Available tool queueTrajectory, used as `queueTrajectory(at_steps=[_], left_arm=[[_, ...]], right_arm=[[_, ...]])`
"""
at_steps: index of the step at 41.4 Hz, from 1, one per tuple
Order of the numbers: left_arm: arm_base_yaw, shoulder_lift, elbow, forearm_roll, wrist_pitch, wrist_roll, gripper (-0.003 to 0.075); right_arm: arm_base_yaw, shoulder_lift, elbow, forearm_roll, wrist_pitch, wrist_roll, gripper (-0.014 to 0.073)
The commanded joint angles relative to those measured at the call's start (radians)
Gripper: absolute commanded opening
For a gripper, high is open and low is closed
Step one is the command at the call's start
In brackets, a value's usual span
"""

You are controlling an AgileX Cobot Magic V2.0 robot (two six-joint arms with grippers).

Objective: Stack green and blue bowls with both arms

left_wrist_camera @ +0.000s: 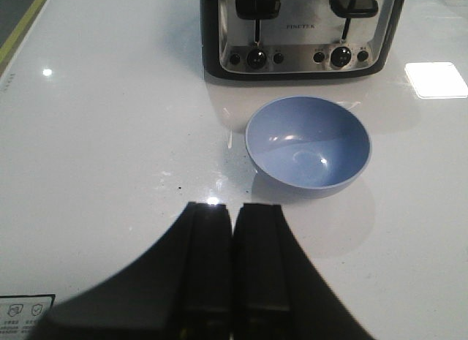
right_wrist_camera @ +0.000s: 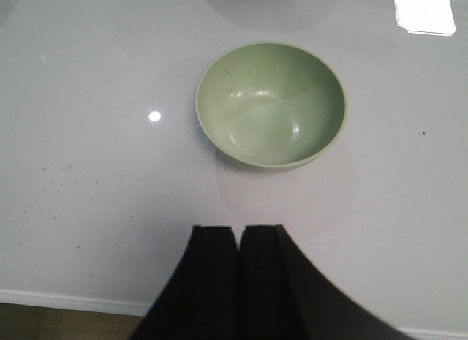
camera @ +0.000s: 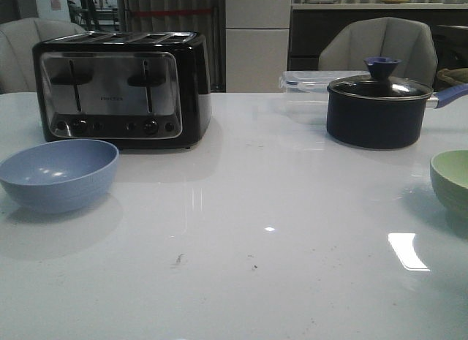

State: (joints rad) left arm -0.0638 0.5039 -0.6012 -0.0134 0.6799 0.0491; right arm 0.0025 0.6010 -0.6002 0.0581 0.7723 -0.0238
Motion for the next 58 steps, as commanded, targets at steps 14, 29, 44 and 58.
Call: queueTrajectory(at_steps=[14, 29, 44, 58], left_arm=[[0.003, 0.014, -0.026, -0.007, -0.087, -0.002, 0.0507], [0.003, 0.014, -0.026, -0.007, -0.087, -0.002, 0.0507], [0.003, 0.014, -0.026, -0.007, -0.087, -0.002, 0.0507], [0.003, 0.014, -0.026, -0.007, -0.087, -0.002, 0.0507]], right_arm=[[-0.006, 0.016, -0.027, -0.008, -0.065, -0.001, 0.0576], [-0.006, 0.064, -0.033, -0.009, -0.070, -0.001, 0.0601], [-0.122, 0.443, -0.186, -0.025, -0.072, -0.001, 0.0589], [-0.264, 0.838, -0.451, 0.013, -0.001, -0.038, 0.0539]])
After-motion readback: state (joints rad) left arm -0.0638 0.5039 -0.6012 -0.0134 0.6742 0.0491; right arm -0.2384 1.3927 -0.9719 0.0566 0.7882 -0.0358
